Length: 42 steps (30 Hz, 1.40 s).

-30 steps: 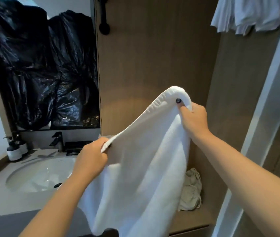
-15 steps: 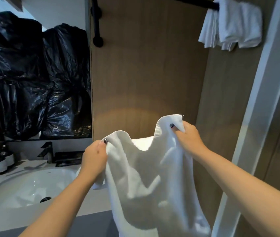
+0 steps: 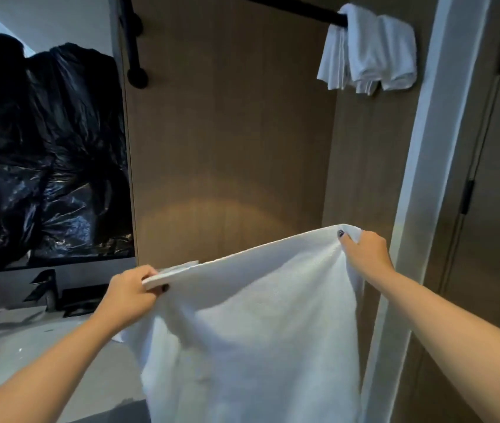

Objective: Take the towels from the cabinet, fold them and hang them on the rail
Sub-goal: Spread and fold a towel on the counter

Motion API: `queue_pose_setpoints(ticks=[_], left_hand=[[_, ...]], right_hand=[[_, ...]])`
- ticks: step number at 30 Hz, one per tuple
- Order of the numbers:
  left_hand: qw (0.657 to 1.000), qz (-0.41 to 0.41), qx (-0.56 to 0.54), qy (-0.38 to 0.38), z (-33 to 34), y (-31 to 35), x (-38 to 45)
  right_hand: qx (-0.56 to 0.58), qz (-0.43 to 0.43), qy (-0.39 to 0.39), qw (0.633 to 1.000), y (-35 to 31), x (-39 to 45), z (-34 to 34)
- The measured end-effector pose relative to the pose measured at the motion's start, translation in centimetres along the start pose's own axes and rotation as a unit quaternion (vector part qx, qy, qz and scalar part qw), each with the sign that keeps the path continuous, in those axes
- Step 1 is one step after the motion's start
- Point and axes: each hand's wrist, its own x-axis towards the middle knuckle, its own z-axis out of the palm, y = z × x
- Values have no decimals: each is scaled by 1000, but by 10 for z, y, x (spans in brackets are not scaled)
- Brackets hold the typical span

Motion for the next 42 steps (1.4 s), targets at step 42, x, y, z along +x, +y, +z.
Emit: queue_pose_setpoints(ticks=[42], left_hand=[[944,-45,-317,84,64,93,-117]], right_hand=[[310,-79,-246,915,-65,-159,110]])
